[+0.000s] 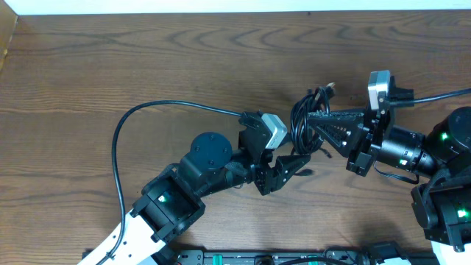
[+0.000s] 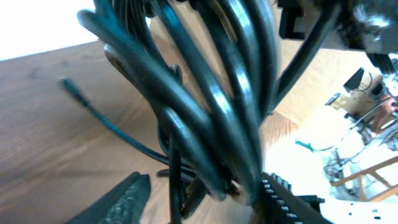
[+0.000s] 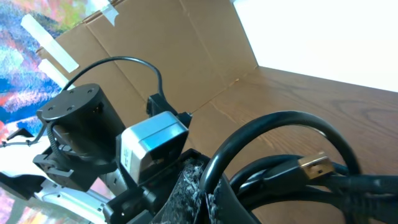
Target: Untangle cables
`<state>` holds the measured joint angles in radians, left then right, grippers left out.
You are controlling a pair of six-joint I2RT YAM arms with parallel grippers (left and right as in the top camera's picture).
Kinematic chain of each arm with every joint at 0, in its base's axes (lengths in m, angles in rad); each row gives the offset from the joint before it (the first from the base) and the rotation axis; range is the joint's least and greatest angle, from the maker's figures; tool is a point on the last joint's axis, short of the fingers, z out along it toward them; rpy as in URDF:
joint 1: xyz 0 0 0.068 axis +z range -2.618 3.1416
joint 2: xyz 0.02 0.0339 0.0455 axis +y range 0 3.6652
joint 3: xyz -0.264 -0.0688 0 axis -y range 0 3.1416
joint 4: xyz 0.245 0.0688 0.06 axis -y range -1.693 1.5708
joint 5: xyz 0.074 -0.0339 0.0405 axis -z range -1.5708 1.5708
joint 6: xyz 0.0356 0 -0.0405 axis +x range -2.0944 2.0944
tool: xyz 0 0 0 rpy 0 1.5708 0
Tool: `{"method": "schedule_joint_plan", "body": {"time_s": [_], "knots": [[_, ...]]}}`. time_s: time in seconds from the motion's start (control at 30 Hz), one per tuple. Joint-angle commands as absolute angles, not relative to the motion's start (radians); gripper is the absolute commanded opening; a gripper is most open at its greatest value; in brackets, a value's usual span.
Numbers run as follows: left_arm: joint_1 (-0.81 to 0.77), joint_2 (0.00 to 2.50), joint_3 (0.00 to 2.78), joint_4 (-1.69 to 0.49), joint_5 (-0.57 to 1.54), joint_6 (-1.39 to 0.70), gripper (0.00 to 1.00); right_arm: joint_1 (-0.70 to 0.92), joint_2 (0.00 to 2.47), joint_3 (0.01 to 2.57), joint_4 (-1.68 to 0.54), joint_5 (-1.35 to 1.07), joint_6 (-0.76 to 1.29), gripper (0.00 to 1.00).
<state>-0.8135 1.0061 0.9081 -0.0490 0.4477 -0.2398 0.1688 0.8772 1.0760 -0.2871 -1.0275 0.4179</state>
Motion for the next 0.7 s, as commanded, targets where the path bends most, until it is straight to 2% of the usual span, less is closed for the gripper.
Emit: {"method": "schedule_joint_plan", "body": {"time_s": [0.0, 0.03, 0.1, 0.2, 0.3, 0.33, 0.67], "knots": [[-0.809, 1.007, 0.928, -0.025, 0.463, -0.232, 0.52, 0.170, 0.868, 1.084, -0.281, -1.065, 0.426, 0.01], [-0.809, 1.007, 0.928, -0.012, 0.463, -0.232, 0.50, 0.170, 0.868, 1.084, -0.282, -1.069, 0.426, 0.01], [-0.809, 1.007, 0.928, 0.010, 0.464, -0.224, 0.39, 0.170, 0.868, 1.084, -0.290, -1.069, 0.426, 0.01], [-0.809, 1.007, 0.928, 0.034, 0.464, -0.220, 0.29, 0.170, 0.868, 1.084, -0.311, -1.068, 0.411, 0.01], [-0.809, 1.007, 0.928, 0.045, 0.464, -0.220, 0.11, 0.170, 0.868, 1.084, -0.339, -1.064, 0.385, 0.01], [-0.809, 1.007, 0.928, 0.047, 0.464, -0.220, 0.08, 0.170, 0.868, 1.084, -0.350, -1.059, 0.373, 0.01], [-0.809, 1.003, 0.928, 0.062, 0.464, -0.220, 0.07, 0.170, 0.869, 1.084, -0.415, -1.000, 0.316, 0.01]]}}
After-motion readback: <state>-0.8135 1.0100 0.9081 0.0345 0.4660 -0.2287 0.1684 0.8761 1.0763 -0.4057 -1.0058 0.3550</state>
